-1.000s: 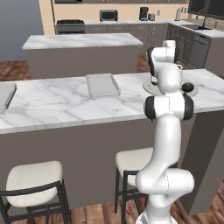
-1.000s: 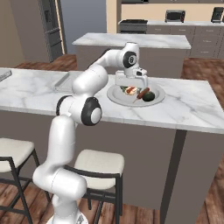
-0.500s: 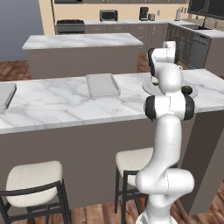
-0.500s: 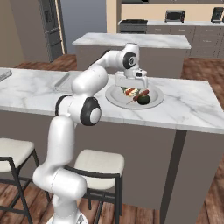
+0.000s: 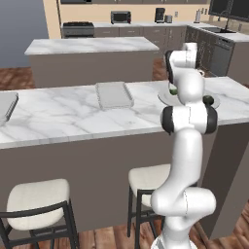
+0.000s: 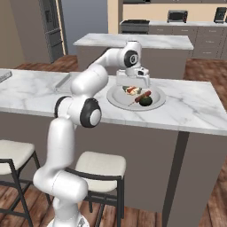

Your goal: Place one cooked food and one vegetable from the large plate to each tupperware container.

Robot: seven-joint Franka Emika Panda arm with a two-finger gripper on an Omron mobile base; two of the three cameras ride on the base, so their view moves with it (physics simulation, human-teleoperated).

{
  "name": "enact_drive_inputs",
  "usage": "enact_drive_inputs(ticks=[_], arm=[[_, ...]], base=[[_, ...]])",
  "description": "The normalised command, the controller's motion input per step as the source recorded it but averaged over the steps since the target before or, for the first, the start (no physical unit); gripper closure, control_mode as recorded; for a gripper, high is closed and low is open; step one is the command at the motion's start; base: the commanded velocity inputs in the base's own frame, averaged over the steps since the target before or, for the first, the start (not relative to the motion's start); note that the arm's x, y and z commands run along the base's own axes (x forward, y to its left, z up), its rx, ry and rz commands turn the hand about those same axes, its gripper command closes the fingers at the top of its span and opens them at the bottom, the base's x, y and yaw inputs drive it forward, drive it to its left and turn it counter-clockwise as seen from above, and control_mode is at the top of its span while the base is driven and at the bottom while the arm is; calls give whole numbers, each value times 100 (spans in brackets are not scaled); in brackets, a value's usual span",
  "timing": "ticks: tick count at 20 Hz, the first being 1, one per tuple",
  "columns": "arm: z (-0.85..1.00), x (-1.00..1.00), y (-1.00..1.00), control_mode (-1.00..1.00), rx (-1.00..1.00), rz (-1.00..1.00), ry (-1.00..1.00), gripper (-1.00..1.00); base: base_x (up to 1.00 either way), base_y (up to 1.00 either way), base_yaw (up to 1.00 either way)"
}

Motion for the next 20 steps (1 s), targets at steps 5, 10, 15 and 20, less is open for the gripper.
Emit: enact_drive_inputs(ticks=[5,10,15,20], arm=[[74,-67,51,-100,0,0,-11,100],[38,-42,99,-100,0,17,-25,100],[21,-18,100,-100,0,24,-24,100],[0,26,89,-100,0,38,-11,100]], base=[[0,0,0],[0,0,0],[0,0,0],[0,0,0]])
